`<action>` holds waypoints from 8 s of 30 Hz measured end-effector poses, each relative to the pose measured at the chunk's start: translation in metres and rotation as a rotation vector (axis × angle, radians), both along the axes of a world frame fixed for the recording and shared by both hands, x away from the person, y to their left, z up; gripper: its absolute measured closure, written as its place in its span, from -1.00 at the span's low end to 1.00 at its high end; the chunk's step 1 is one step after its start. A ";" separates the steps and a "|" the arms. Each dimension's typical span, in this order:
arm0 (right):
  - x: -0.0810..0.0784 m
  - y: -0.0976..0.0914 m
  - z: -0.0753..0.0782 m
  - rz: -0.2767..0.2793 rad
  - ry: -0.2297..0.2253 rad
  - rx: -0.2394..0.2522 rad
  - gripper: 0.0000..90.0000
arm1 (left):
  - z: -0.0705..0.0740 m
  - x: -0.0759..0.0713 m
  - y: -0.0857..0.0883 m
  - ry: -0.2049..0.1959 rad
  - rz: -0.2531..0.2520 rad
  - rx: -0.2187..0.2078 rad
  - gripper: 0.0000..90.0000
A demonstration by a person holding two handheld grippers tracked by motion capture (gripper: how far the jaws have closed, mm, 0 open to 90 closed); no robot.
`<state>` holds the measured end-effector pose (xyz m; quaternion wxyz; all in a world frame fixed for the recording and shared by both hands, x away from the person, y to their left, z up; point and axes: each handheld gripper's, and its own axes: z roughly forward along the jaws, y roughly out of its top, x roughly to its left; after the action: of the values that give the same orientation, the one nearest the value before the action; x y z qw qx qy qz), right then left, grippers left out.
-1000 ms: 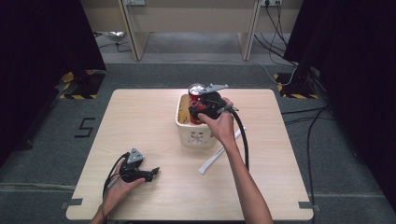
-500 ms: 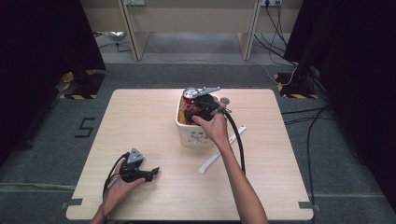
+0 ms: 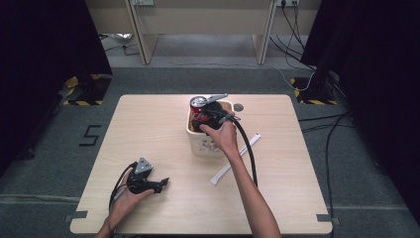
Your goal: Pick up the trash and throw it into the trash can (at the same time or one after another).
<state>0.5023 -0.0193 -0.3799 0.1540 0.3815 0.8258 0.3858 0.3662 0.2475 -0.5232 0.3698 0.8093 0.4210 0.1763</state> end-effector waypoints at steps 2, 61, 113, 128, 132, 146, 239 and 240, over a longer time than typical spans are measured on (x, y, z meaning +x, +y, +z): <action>0.000 0.001 -0.001 -0.001 0.003 -0.005 -0.25 | 0.000 0.000 0.000 0.000 0.000 0.000 -0.66; -0.038 -0.096 0.041 -0.123 -0.123 0.126 -0.48 | 0.000 0.000 0.000 0.000 0.000 0.001 -0.66; -0.038 -0.133 -0.084 -0.329 0.086 -0.059 -0.41 | 0.000 0.000 0.000 -0.002 0.002 0.002 -0.66; -0.039 -0.124 -0.111 -0.357 0.117 -0.071 -0.41 | 0.000 0.000 0.000 -0.002 0.000 0.005 -0.66; -0.037 -0.121 -0.114 -0.356 0.121 -0.083 -0.34 | 0.000 0.000 0.000 -0.002 0.001 0.003 -0.66; -0.046 -0.143 -0.120 -0.351 0.133 -0.127 -0.09 | 0.000 0.000 0.000 -0.002 0.001 0.003 -0.66; -0.050 -0.164 0.025 -0.279 -0.156 0.124 0.76 | 0.000 0.000 0.000 -0.002 0.002 0.003 -0.66; -0.050 -0.162 0.027 -0.276 -0.155 0.130 0.76 | 0.000 0.000 0.000 0.000 -0.002 0.008 -0.66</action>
<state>0.4523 -0.1816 -0.3530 0.2436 0.4694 0.7246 0.4418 0.3662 0.2476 -0.5230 0.3668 0.8111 0.4194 0.1777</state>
